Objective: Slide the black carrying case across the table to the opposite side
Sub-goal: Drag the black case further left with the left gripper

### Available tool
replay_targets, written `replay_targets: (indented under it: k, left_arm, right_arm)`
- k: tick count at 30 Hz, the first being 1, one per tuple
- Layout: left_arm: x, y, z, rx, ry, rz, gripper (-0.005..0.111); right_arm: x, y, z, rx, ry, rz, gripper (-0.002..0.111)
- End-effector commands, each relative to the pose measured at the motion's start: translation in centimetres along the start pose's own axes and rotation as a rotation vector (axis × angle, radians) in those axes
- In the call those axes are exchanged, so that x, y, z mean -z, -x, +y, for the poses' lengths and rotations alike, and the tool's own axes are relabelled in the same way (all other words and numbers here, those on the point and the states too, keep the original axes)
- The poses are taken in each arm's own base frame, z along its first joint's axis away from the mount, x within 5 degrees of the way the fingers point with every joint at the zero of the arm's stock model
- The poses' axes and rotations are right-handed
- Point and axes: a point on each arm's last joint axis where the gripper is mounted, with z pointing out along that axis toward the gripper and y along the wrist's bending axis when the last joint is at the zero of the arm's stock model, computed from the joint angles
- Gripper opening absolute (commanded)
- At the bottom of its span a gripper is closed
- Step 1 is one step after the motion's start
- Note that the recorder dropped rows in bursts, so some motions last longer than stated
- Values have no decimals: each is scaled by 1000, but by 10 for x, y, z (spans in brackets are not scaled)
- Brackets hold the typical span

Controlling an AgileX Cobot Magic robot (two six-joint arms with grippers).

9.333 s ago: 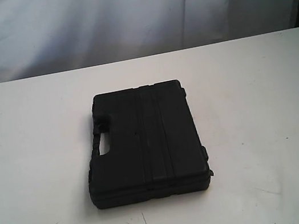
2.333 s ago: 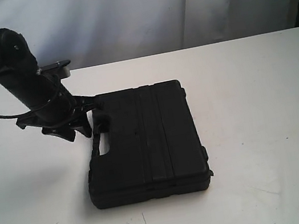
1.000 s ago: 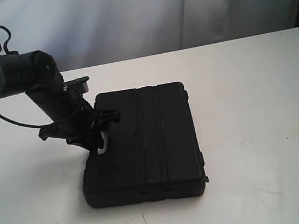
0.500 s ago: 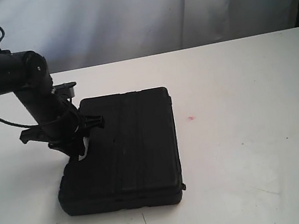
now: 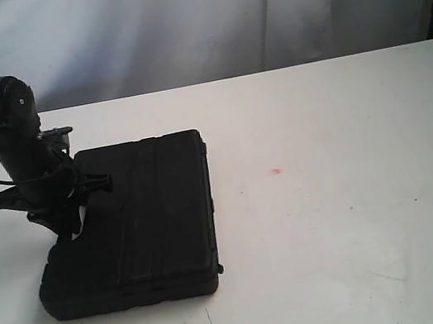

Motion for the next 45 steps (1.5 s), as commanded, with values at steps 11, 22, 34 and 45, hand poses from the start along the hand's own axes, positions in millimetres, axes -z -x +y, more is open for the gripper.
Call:
replay_targets:
  k: [11, 22, 34, 45]
  left_arm:
    - [3, 3, 32, -41, 236, 1, 0]
    - [1, 5, 63, 45, 191, 20, 0]
    - [0, 7, 52, -6, 100, -3, 0]
    - [0, 10, 52, -65, 95, -36, 0]
  right_arm:
    - [0, -1, 0, -3, -4, -1, 0]
    - [0, -1, 0, -3, -4, -1, 0]
    - [0, -1, 0, -3, -4, -1, 0]
    - [0, -1, 0, -3, -4, -1, 0]
